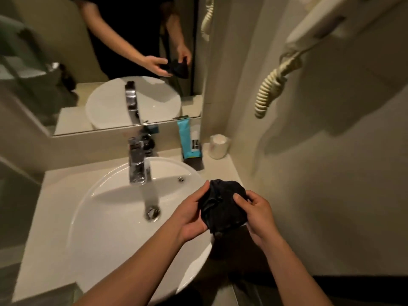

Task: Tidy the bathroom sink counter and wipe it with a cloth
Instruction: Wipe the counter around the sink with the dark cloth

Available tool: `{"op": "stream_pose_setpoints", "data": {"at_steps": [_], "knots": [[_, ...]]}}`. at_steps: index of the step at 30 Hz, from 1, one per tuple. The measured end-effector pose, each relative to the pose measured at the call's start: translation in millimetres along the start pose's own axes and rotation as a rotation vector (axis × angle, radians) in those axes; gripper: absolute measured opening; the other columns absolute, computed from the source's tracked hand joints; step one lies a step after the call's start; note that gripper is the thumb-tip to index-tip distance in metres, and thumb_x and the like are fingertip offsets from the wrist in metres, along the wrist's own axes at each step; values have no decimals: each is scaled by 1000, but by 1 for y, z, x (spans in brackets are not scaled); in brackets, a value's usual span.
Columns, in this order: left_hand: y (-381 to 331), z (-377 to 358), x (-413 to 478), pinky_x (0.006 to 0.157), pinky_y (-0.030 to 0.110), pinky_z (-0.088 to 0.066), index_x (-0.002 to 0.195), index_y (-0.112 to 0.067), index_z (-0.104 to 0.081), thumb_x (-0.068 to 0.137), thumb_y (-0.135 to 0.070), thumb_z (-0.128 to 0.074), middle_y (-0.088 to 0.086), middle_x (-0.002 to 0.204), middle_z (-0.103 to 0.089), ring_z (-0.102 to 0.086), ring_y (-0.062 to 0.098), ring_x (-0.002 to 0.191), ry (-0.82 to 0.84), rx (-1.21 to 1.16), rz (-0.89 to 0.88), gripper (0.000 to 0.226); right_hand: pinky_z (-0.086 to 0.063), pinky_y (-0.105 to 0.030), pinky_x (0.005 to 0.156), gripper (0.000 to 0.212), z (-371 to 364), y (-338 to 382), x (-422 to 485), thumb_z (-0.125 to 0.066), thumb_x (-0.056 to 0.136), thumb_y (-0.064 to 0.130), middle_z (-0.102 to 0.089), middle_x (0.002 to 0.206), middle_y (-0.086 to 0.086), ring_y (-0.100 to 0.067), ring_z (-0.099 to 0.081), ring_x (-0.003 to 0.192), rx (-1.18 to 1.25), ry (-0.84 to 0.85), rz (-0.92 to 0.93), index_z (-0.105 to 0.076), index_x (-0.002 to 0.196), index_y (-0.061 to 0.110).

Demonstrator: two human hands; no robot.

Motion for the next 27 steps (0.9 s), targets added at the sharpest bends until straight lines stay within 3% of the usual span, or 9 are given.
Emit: {"op": "stream_pose_setpoints", "data": {"at_steps": [5, 8, 11, 14, 19, 22, 27], "knots": [[-39, -37, 63, 113, 54, -42, 118, -5, -76, 100, -53, -53, 22, 129, -68, -65, 38, 121, -48, 56, 7, 56, -61, -41, 82, 11, 17, 39, 65, -71, 94, 18, -79, 95, -9, -29, -75, 96, -170, -227, 88, -74, 99, 9], [-76, -16, 98, 108, 53, -47, 113, -13, -66, 93, -73, -41, 13, 119, -68, -62, 32, 112, -434, 585, -180, 68, -55, -41, 87, 35, 8, 49, 106, -64, 96, 37, -70, 112, -10, -34, -67, 107, -815, -282, 14, -63, 114, 6], [-96, 26, 112, 109, 54, -44, 132, -12, -59, 88, -73, -35, 14, 134, -62, -56, 33, 122, -693, 1138, -433, 79, -42, -43, 104, 43, -15, 30, 115, -54, 100, 40, -58, 135, -9, -31, -57, 124, -1383, -266, -21, -52, 134, 13], [-105, 51, 108, 119, 53, -27, 152, -12, -38, 102, -57, -36, 16, 157, -38, -33, 34, 145, -840, 1416, -544, 68, -34, -42, 111, 51, -33, 0, 128, -45, 105, 37, -46, 154, -6, -25, -47, 138, -1448, -211, 47, -39, 151, 17], [-130, 94, 119, 127, 49, 3, 161, -3, -3, 100, -67, -23, 19, 170, 8, 11, 31, 157, -1006, 1672, -521, 91, -23, -39, 123, 60, -45, -35, 174, -37, 108, 40, -16, 171, -1, -20, -14, 158, -1376, -68, 17, -21, 162, 18], [-136, 117, 132, 127, 49, 4, 159, 3, 3, 98, -71, -14, 24, 168, 14, 15, 33, 156, -1064, 1724, -455, 98, -20, -39, 124, 64, -45, -48, 206, -33, 108, 43, -11, 172, 0, -20, -6, 159, -1390, -57, 32, -15, 163, 17], [-132, 125, 143, 126, 53, -11, 157, 11, -8, 99, -70, -17, 33, 165, -5, -4, 42, 156, -1204, 1866, -506, 99, -14, -39, 126, 68, -51, -68, 240, -28, 107, 49, -5, 173, 1, -20, -2, 159, -1444, -103, 139, -6, 164, 19]]}}
Point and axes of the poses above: each hand's wrist, its own x-axis towards the middle knuckle, its own z-axis out of the back of the hand, y = z × x, the point moved 5 cm from there along x, towards the middle knuckle
